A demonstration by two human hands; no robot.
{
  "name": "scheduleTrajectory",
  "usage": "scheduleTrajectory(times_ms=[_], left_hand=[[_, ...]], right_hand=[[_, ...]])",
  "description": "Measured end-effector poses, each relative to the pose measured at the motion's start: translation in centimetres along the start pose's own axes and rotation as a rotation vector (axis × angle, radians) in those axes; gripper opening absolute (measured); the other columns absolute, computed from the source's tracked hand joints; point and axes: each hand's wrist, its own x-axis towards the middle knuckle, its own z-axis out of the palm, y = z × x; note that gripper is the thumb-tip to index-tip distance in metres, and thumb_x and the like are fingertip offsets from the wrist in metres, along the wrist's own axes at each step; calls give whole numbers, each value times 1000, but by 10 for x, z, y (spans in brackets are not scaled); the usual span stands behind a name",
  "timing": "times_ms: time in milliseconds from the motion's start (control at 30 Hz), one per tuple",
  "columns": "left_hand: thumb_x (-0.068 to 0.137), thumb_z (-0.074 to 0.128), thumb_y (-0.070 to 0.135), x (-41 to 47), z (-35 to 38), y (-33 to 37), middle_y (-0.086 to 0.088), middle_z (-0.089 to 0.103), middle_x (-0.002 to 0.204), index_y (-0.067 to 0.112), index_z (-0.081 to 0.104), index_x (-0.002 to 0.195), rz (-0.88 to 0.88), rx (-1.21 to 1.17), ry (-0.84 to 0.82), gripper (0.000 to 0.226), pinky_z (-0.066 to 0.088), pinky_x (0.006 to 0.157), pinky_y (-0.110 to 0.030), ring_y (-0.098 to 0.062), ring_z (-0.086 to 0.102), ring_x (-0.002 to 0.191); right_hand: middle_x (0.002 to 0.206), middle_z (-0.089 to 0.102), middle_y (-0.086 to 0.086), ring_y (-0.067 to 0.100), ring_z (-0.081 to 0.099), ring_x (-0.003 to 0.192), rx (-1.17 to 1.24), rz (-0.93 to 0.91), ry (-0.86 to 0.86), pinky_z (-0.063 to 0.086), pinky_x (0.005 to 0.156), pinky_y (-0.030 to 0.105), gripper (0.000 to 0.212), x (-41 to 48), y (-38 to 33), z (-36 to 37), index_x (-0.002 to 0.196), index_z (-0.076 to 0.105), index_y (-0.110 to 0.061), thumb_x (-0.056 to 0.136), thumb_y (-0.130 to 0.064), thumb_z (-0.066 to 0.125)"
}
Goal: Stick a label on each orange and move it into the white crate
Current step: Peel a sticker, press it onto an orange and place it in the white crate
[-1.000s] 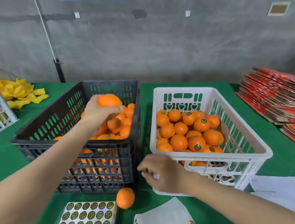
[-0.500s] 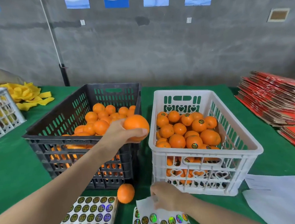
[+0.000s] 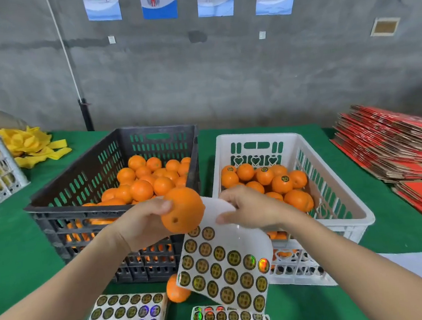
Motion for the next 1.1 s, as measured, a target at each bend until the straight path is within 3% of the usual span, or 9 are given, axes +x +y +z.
scheduleTrajectory(times_ms=[67,133,233,300,367,467,667,800,1100], left_hand=[[63,83,48,-5,0,6,15,73,100,25,73,110,-9,-157,-311,53,55,88,-33,-3,68,95],[47,87,57,-5,4,8,4,74,102,28,77,100,-17,-190,-416,60,54,79,-25,-14,70,95],[37,91,53,3,14,8,-6,74,101,23,79,95,-69,-363,-252,66,57,74,-29,-21,71,92],[33,93,50,9,14,9,-12,73,105,18,76,102,-116,-482,-160,77,59,71,-34,-26,71,92],[34,93,49,11,12,11,-18,69,113,12,69,113,-140,-562,-134,90,58,74,-39,-31,69,97],[34,94,45,15,11,11,-18,70,107,12,73,103,-137,-652,-131,80,58,71,-41,-32,70,92],[52,86,45,18,14,12,-19,70,104,8,67,110,-177,-741,-147,72,58,70,-42,-33,70,89],[72,63,52,21,13,9,-18,72,100,9,77,97,-245,-706,-132,52,58,72,-42,-33,71,88],[69,62,63,19,14,4,-17,71,106,6,76,100,-370,-648,-189,66,57,76,-39,-31,70,94]], right_hand=[[94,61,25,39,59,87,45,22,18,49,74,48,27,4,-1,-7,92,60,4,86,-20,68],[92,61,17,33,59,84,54,17,47,48,74,46,24,10,2,-6,97,57,-5,84,-21,70],[100,51,-3,17,49,93,-100,-2,290,42,77,32,39,11,6,7,108,44,-27,81,-26,72],[111,48,-1,16,42,106,-245,-131,525,34,89,28,33,8,8,17,107,55,-21,80,-23,73],[103,53,2,19,44,101,-295,-192,600,29,86,28,21,6,9,26,102,67,-16,82,-22,71],[95,58,6,25,49,95,-336,-161,562,34,81,32,26,7,13,35,108,70,-12,84,-21,69],[70,61,9,28,57,63,-416,-337,751,40,60,29,18,2,15,38,78,73,-5,63,-5,83],[69,60,7,26,56,61,-433,-421,809,42,53,33,11,-1,17,41,78,73,-7,69,-6,79],[76,64,5,21,59,71,-182,-376,762,46,63,33,10,-7,16,52,78,73,-9,72,0,73]])
